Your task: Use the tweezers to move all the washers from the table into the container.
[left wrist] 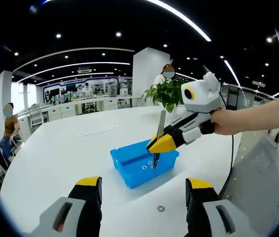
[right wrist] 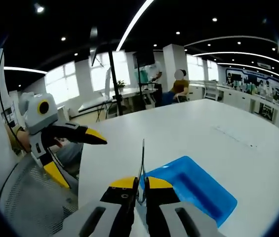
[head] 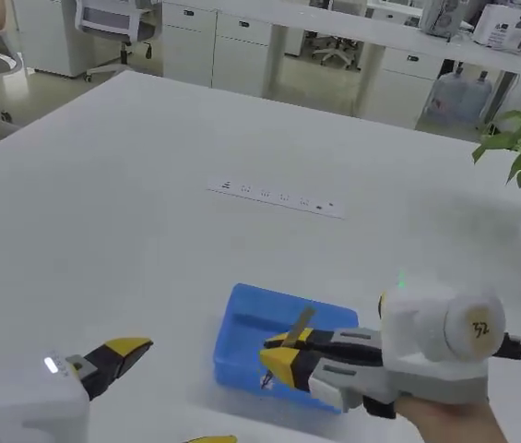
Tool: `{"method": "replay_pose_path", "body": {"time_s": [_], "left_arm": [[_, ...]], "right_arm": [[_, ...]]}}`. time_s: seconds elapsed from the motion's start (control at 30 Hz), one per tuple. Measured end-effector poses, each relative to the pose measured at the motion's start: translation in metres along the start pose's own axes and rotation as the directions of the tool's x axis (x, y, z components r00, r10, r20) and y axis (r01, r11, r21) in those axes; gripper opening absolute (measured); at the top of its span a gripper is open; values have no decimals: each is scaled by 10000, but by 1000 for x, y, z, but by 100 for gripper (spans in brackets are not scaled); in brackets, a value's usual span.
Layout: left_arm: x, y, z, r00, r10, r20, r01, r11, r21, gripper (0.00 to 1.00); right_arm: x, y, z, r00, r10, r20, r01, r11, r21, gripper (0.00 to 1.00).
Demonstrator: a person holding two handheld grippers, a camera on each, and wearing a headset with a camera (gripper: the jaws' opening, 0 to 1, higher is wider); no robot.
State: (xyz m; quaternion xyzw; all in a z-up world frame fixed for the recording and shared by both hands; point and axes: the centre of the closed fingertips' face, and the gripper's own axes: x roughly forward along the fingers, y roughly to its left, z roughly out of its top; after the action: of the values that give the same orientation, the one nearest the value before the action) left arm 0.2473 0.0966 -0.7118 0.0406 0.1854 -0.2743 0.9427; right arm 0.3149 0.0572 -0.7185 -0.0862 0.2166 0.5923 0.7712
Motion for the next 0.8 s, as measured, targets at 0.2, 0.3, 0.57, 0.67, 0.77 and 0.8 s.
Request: {"method": "replay_pose_path", "body": {"time_s": [0.2, 0.3, 0.57, 0.67, 0.77, 0.8], "left_arm": [[0, 0, 0, 10000, 9, 24, -9, 10000, -39, 69], [0, 1, 0, 10000, 13, 28, -13, 10000, -36, 69], [-1, 2, 2, 9999, 83, 130, -81, 9999, -103, 69], [-1, 4, 2, 9998, 147, 153, -145, 9998, -100, 69], [-2, 5, 3, 9997, 189, 181, -186, 9998, -120, 69], [-2, 5, 3, 9997, 184, 189, -182, 9997, -134, 69]], "right_arm": [[11, -29, 7, 9985, -541, -14, 541, 9976, 442, 3], [18, -43, 6, 9965, -832, -70, 835, 9911, 1034, 3], [36, -74, -15, 9901, -1323, -468, 1401, 9522, 2716, 3], [38, -79, -22, 9891, -1342, -610, 1463, 9451, 2923, 3], [39, -81, -27, 9881, -1357, -726, 1518, 9366, 3157, 3], [39, -81, -27, 9878, -1372, -739, 1537, 9362, 3162, 3]]}}
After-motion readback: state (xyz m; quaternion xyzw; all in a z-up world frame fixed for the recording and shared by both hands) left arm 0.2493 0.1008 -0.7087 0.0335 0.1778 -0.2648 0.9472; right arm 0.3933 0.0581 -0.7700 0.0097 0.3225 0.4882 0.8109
